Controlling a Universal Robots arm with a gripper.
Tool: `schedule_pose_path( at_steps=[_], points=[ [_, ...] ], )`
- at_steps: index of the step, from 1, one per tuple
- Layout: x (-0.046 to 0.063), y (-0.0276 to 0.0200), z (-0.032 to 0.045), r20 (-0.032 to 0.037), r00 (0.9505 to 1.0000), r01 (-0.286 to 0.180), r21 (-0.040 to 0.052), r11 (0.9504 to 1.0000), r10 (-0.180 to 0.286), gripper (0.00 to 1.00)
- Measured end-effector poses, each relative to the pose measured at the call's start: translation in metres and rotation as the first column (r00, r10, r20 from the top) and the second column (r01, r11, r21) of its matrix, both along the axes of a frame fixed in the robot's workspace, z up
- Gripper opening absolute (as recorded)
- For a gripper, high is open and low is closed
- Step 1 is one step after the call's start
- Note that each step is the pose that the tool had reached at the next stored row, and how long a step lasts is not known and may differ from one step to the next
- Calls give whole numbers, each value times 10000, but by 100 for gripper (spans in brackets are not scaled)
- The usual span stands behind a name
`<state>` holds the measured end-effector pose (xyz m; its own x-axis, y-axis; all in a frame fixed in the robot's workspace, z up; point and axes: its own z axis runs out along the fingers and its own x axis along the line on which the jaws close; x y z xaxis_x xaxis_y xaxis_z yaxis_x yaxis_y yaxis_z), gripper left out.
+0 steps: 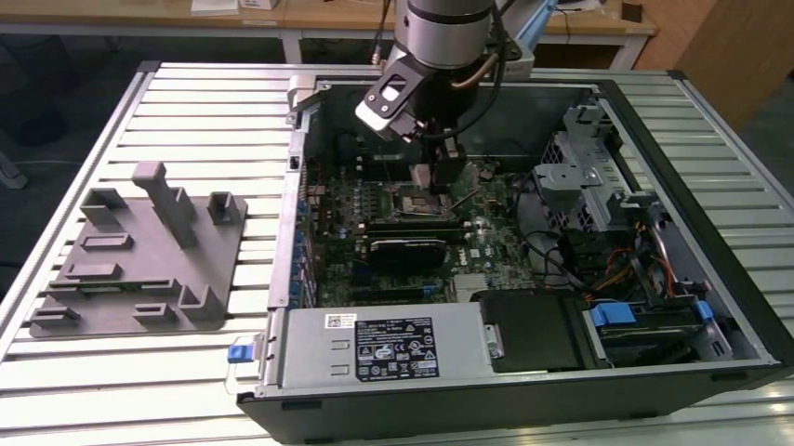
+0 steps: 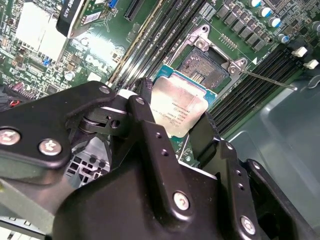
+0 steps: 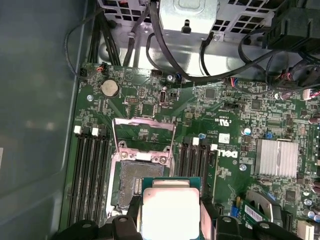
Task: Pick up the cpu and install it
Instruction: 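Place the cpu into insertion slot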
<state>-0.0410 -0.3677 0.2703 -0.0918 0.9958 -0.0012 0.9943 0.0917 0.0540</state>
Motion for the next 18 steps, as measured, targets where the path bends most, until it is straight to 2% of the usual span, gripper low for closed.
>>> schedule_pose_path(
  at_steps=[18],
  points=[
    [0, 23, -46, 0, 10000, 9, 0, 10000, -9, 54]
  ],
)
